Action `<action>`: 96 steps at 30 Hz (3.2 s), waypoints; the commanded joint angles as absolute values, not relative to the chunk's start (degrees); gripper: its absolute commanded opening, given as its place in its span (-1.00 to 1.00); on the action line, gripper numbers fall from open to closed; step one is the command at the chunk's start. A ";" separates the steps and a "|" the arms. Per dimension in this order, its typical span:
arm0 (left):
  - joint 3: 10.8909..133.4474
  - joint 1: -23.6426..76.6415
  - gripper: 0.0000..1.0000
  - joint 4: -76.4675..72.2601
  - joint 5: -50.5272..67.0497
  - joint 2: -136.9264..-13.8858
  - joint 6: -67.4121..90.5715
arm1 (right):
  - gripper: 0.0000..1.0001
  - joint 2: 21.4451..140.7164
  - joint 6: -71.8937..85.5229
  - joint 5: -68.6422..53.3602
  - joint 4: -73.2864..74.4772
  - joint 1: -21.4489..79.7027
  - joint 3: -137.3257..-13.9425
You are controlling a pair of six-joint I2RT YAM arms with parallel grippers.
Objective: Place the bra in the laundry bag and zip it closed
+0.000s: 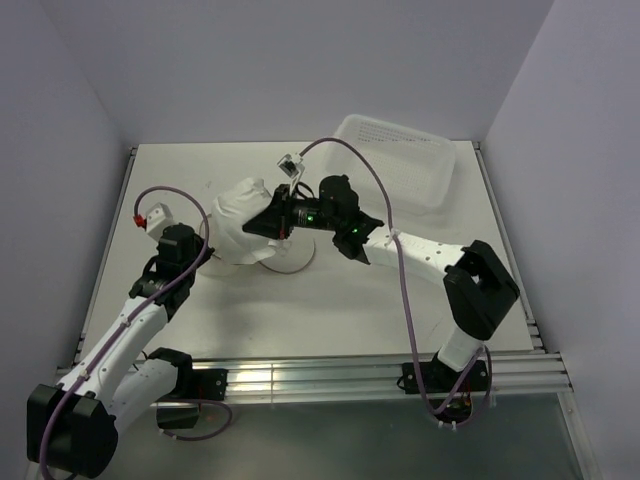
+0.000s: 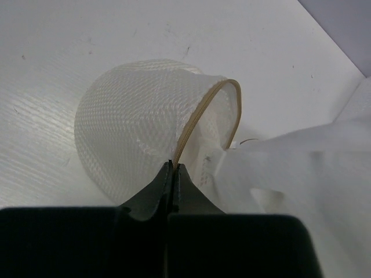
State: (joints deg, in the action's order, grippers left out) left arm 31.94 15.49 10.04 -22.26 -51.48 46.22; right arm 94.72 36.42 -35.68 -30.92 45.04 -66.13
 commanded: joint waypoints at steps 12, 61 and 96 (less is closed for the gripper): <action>29.01 15.73 -0.99 1.77 -5.64 -50.89 48.60 | -1.00 100.20 35.69 -33.41 -38.76 44.65 -64.96; 19.08 30.94 -0.99 -6.84 -7.56 -36.92 50.53 | -1.00 110.02 41.74 -24.34 -36.47 49.13 -57.12; 13.18 32.78 -0.99 -11.97 -7.82 -38.41 54.76 | 0.81 98.80 54.33 8.09 -31.47 57.31 -47.55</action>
